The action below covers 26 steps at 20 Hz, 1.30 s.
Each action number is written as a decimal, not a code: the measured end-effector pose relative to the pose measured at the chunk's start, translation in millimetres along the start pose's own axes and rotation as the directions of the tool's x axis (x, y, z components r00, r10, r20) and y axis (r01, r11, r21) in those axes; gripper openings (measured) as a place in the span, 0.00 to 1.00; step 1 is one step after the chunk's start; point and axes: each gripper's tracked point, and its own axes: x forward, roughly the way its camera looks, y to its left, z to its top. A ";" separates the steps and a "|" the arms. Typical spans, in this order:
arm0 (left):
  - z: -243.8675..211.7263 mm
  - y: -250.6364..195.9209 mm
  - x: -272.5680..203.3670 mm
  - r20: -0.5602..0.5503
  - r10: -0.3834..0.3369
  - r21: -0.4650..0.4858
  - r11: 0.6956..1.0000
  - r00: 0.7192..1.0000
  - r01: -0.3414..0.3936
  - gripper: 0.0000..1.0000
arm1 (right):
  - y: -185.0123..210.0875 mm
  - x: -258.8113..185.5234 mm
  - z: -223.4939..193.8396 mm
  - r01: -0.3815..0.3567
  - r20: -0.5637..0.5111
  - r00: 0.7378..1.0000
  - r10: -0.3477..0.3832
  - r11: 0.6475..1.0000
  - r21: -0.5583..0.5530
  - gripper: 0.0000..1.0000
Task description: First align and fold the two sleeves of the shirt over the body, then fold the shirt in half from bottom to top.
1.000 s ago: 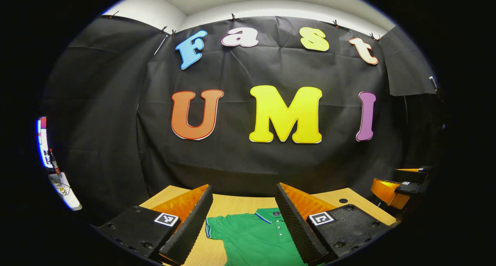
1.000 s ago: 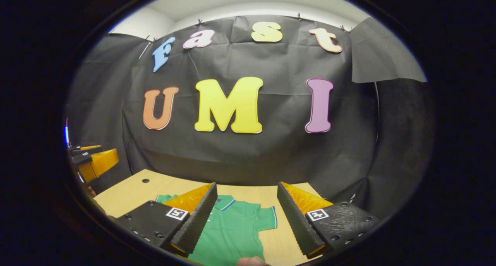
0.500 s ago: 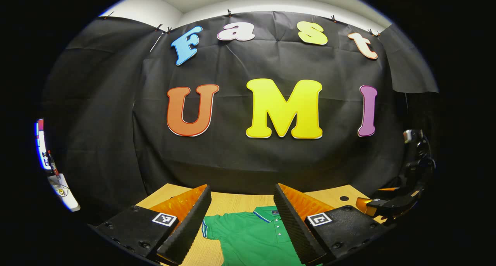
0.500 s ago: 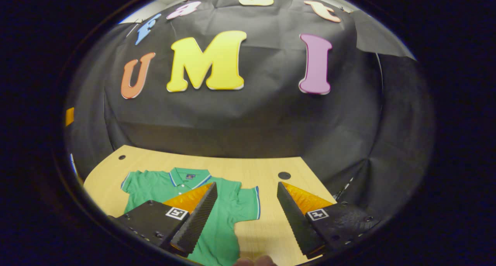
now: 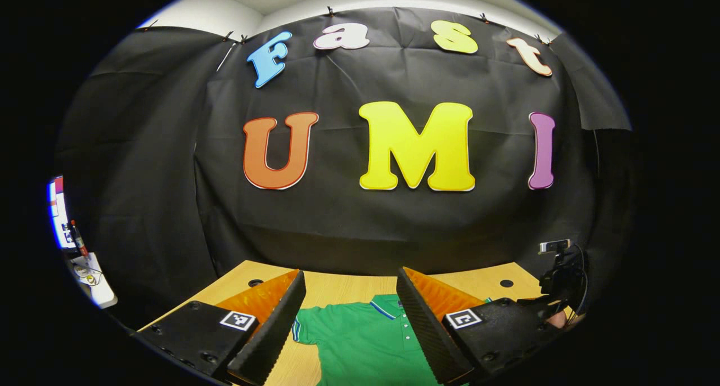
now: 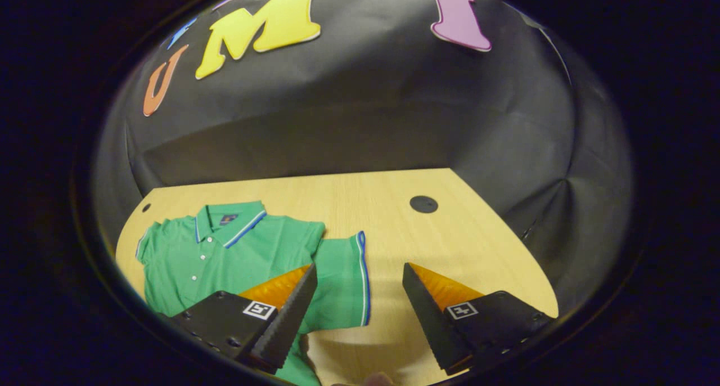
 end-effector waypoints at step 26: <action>3.9 0.6 -5.0 -0.006 0.024 0.037 0.999 1.000 -0.024 1.00 | 14.2 2.0 12.4 -0.063 0.020 0.998 0.063 0.998 0.030 0.02</action>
